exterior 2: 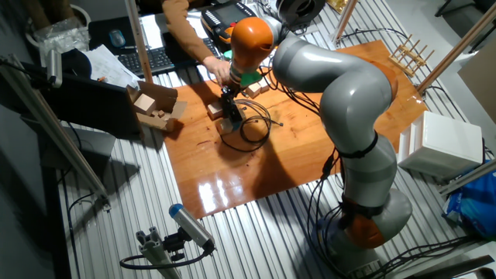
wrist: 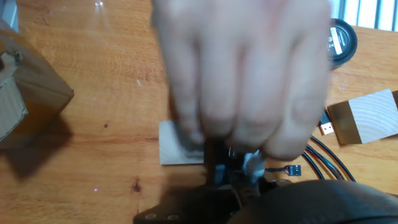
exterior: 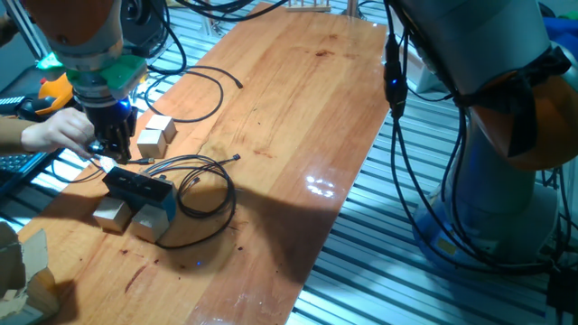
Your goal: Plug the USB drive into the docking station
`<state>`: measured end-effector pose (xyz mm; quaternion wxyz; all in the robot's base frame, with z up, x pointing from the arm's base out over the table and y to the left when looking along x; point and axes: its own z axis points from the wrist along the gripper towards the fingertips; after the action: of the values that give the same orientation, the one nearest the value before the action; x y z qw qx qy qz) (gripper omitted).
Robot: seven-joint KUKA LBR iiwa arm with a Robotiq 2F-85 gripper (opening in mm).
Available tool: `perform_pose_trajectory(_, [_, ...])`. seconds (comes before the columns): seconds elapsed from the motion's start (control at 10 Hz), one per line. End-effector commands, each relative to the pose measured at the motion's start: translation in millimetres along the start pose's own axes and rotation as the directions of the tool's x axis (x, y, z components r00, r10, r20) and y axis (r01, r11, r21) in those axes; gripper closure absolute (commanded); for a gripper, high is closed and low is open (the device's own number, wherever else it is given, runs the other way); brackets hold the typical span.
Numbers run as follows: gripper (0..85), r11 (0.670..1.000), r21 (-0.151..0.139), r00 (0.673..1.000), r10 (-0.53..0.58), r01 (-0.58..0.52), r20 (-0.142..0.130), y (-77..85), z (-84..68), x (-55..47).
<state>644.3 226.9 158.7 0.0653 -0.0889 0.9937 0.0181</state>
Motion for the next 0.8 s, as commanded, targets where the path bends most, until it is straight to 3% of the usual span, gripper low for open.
perform_pose_trajectory(0.0, [51.0, 1.000, 0.002, 1.000, 0.001, -0.001, 0.000, -0.5, 0.3, -0.1])
perform_pose_trajectory(0.4, [51.0, 1.000, 0.005, 1.000, 0.009, -0.009, 0.008, 0.9, 1.0, 1.7])
perform_pose_trajectory(0.7, [51.0, 1.000, 0.011, 1.000, 0.005, -0.005, -0.001, 1.3, 3.4, 2.6])
